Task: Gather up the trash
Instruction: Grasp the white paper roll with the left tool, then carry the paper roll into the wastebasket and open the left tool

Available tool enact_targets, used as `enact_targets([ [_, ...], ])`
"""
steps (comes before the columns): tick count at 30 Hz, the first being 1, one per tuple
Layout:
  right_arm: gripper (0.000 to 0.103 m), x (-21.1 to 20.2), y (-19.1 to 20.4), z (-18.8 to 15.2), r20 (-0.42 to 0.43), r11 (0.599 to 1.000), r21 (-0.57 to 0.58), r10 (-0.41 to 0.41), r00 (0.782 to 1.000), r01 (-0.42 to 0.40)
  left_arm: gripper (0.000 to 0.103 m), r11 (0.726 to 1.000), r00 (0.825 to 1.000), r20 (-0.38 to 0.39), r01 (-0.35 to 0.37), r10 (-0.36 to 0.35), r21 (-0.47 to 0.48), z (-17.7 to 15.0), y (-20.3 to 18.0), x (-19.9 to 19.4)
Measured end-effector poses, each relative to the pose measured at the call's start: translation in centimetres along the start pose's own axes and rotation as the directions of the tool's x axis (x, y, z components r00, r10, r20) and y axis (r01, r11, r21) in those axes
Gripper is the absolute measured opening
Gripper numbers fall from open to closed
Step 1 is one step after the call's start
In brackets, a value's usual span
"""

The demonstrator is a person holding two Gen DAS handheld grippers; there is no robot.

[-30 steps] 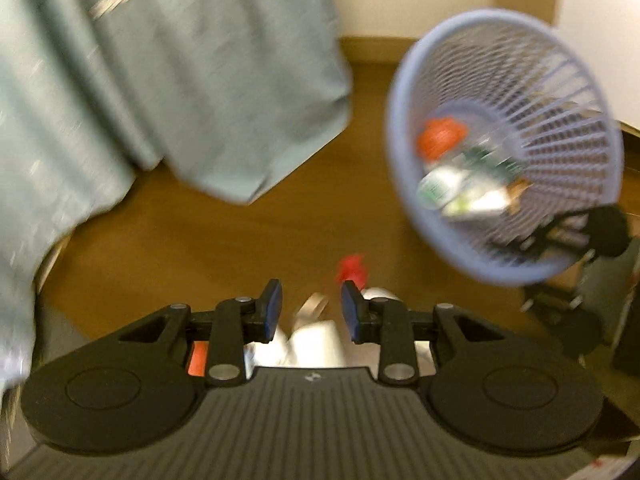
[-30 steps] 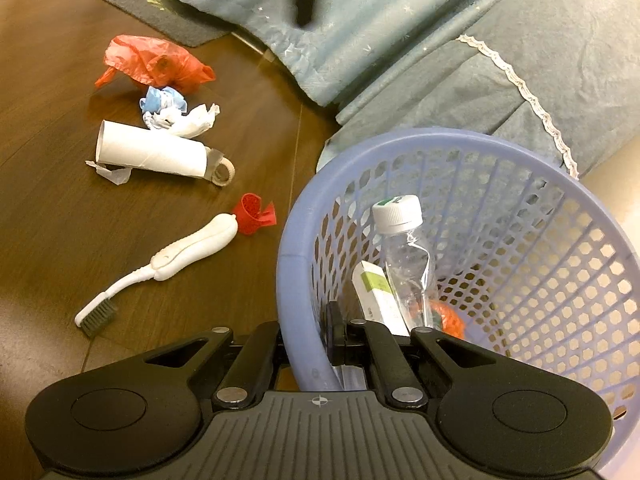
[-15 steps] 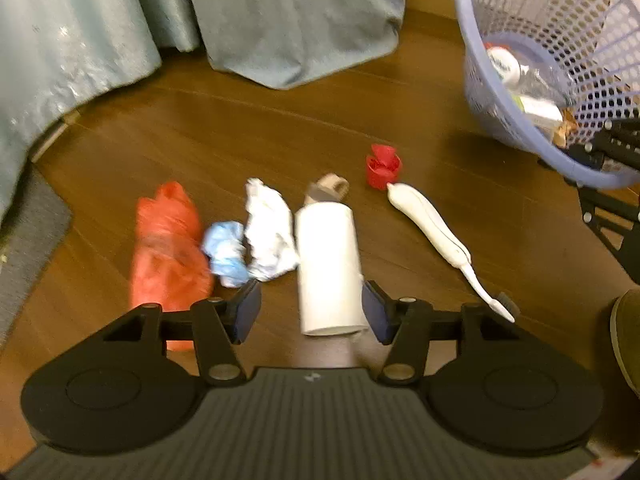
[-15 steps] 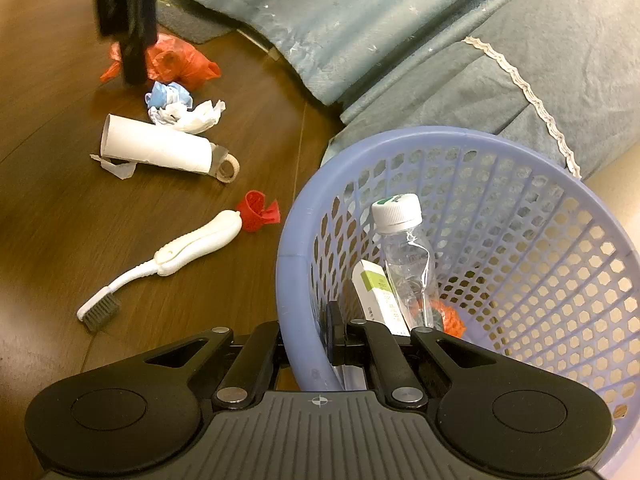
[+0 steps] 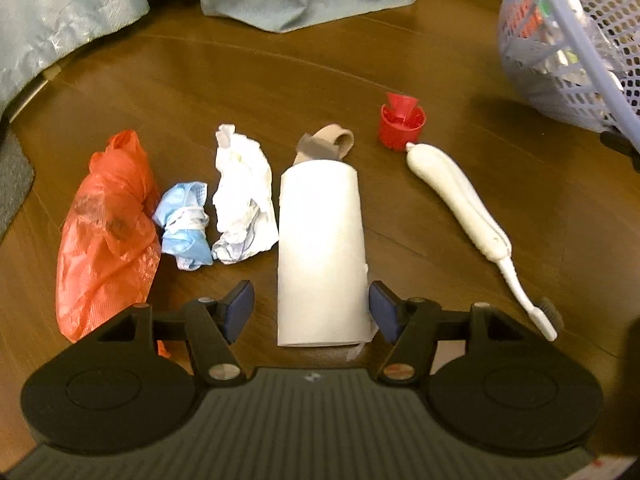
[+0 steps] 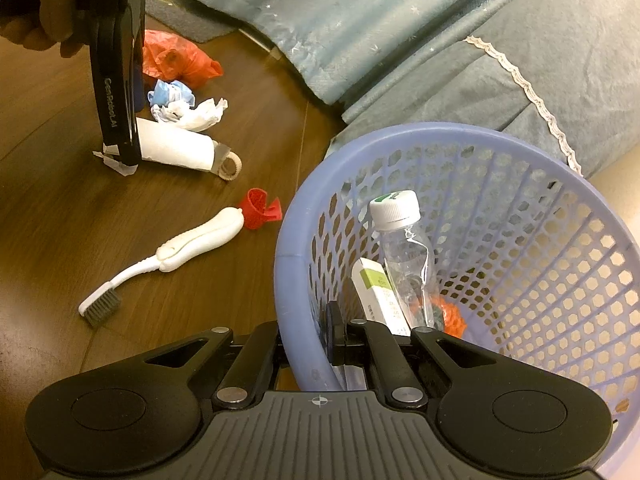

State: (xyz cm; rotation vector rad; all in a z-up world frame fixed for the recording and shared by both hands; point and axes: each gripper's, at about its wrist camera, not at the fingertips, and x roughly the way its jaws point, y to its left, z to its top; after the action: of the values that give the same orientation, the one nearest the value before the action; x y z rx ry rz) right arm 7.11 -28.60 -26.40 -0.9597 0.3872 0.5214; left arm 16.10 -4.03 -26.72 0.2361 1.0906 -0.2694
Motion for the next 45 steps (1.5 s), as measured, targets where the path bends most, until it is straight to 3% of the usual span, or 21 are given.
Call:
enact_targets([
  [3, 0.001, 0.0, 0.0, 0.0, -0.001, 1.0, 0.001, 0.001, 1.0, -0.001, 0.045, 1.0, 1.0, -0.019, 0.007, -0.007, 0.008, -0.2, 0.2, 0.0],
  [11, 0.001, 0.1, -0.2, 0.2, -0.003, 1.0, 0.008, -0.002, 1.0, 0.002, 0.045, 0.997, 0.999, -0.049, 0.011, -0.008, 0.072, -3.7, -0.1, -2.2],
  [15, 0.001, 0.1, -0.2, 0.2, -0.005, 1.0, 0.008, -0.002, 1.0, 0.002, 0.054, 0.999, 0.999, -0.034, -0.017, 0.018, 0.041, -4.8, 0.2, -2.5],
  [25, 0.001, 0.0, -0.2, 0.0, -0.005, 1.0, 0.003, 0.002, 1.0, -0.002, 0.057, 0.999, 1.0, 0.015, -0.005, 0.005, 0.036, -2.7, 0.3, -2.0],
  [29, 0.001, 0.0, -0.2, 0.0, -0.004, 1.0, 0.002, 0.002, 1.0, -0.002, 0.046, 0.999, 1.0, 0.0, 0.006, -0.006, 0.046, -2.8, 0.4, -1.8],
  [40, 0.001, 0.2, -0.3, 0.1, -0.004, 1.0, 0.006, 0.002, 1.0, -0.002, 0.045, 0.993, 1.0, 0.001, -0.028, 0.029, 0.116, -3.8, 0.2, -4.6],
  [45, 0.001, 0.2, -0.3, 0.2, -0.005, 1.0, 0.005, 0.002, 1.0, -0.002, 0.045, 0.997, 1.0, 0.012, -0.022, 0.021, 0.071, -3.2, 0.3, -5.9],
])
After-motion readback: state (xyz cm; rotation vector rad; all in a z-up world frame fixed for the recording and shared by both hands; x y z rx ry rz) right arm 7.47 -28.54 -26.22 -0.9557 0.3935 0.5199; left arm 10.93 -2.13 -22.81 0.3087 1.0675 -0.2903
